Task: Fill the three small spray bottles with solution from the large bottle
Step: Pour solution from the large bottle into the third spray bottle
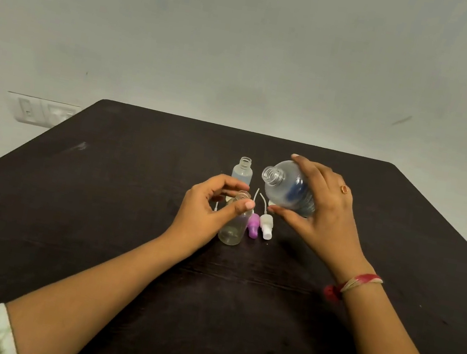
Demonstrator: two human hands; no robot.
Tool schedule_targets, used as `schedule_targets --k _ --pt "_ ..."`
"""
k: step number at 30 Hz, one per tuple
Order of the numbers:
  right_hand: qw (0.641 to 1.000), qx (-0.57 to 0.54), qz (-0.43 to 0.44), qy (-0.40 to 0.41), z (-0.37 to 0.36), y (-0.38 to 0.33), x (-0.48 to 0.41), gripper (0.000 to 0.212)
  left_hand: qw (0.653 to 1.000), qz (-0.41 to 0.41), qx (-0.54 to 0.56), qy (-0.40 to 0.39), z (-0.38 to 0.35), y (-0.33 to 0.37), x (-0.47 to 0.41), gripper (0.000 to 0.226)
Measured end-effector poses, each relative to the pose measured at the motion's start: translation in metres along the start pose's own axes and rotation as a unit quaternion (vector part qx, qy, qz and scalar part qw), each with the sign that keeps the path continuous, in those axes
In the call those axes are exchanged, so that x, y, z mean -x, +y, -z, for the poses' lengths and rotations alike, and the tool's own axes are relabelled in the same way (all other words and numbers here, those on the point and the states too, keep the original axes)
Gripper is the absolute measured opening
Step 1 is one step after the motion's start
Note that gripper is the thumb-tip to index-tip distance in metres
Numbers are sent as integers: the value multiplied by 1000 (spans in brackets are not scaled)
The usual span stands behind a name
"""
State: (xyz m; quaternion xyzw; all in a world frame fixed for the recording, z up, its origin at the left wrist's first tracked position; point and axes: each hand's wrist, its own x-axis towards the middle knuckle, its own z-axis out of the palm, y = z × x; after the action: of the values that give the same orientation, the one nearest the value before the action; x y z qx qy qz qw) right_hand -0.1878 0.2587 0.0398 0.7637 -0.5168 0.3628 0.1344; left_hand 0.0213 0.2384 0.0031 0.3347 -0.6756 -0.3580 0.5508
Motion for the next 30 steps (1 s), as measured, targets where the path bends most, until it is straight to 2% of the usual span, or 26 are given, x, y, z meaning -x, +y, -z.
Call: schedule_targets --k 8,13,30 --pt "998 34 33 -28 -2 -4 1 74 999 15 39 12 -2 6 1 21" --pt "996 65 54 -16 -3 -4 1 73 1000 9 20 12 -2 3 -2 12" --pt "989 122 77 11 1 -12 -2 67 1000 -23 6 5 -2 7 -1 10"
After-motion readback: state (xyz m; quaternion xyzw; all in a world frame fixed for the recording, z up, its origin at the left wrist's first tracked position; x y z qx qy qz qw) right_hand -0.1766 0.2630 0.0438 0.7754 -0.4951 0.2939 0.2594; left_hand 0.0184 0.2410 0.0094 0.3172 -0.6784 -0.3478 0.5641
